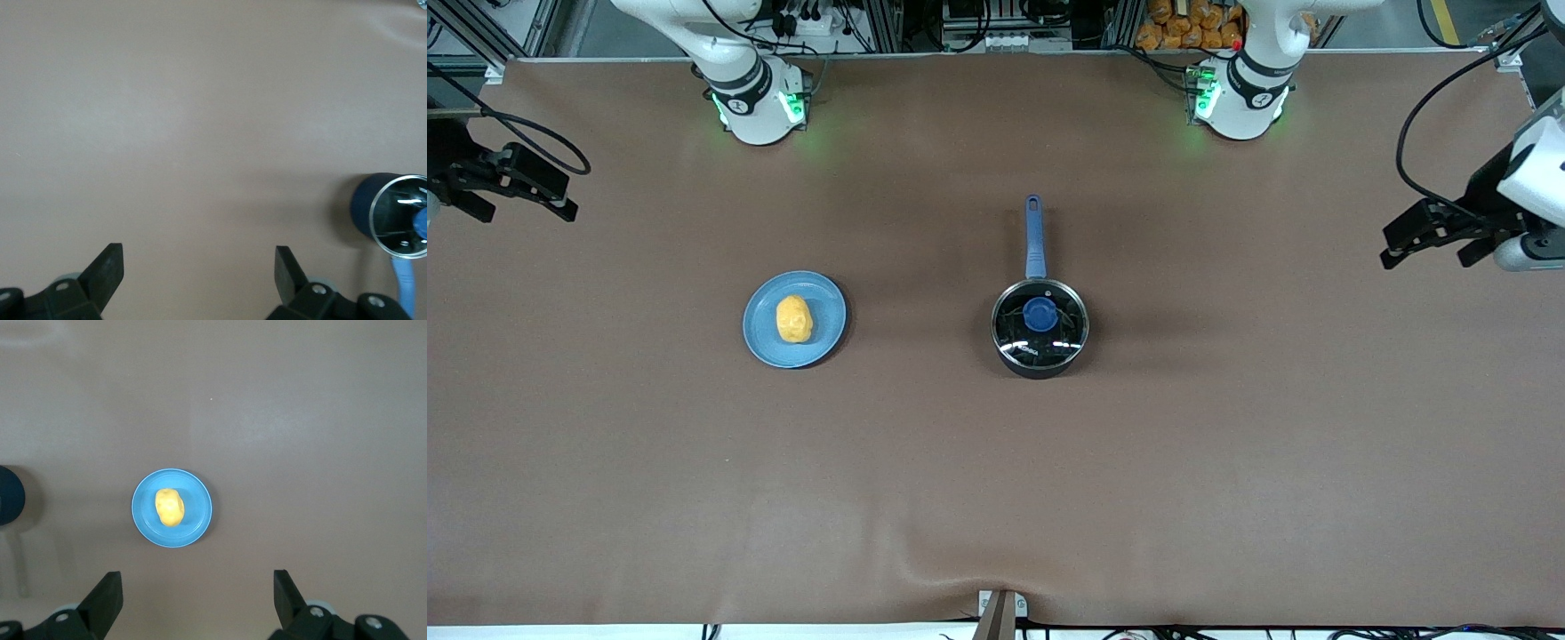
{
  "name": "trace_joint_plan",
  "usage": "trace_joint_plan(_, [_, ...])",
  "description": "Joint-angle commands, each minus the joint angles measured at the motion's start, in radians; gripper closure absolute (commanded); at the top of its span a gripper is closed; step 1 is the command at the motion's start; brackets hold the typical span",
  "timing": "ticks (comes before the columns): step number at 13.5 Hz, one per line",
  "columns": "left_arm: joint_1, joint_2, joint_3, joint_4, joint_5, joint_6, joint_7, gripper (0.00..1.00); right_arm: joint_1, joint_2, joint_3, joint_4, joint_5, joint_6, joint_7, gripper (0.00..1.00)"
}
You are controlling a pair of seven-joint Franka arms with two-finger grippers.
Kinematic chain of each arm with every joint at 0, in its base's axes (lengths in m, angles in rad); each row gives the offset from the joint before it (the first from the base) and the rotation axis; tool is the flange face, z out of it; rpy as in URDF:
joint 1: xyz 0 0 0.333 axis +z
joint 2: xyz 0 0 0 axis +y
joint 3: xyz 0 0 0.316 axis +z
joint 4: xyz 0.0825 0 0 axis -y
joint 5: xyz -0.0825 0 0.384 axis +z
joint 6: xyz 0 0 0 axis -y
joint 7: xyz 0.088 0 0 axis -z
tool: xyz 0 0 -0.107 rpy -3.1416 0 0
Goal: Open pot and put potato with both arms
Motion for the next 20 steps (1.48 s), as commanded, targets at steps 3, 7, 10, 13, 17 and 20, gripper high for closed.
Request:
trace_joint_plan(3, [-0.12, 0.164, -0.147, 0.058, -0.046, -0.002, -0.351, 0.0, -0.023, -0.022, 0.013, -0.018, 0.016, -0.002, -0.01, 0.0])
trace_joint_plan(7, [-0.295, 0.387, -0.166, 0.157, -0.046, 0.046, -0.59, 0.0, -0.025, -0.022, 0.013, -0.017, 0.016, -0.002, -0.01, 0.0])
trace_joint_plan(10, [-0.396, 0.519, -0.16, 0.171, -0.037, 0.2, -0.749, 0.0, -0.025, -0.022, 0.013, -0.018, 0.018, -0.002, -0.01, 0.0])
trace_joint_plan(13, [-0.447, 0.58, -0.158, 0.171, 0.004, 0.268, -0.793, 0.0, -0.025, -0.022, 0.013, -0.018, 0.018, -0.002, -0.01, 0.0])
trace_joint_plan(17, [-0.473, 0.605, -0.157, 0.171, 0.014, 0.321, -0.815, 0.0, -0.025, -0.022, 0.013, -0.018, 0.018, -0.002, -0.01, 0.0])
trace_joint_plan(20, [-0.484, 0.64, -0.157, 0.171, 0.049, 0.326, -0.821, 0.0, -0.025, -0.022, 0.013, -0.018, 0.018, -0.002, -0.01, 0.0])
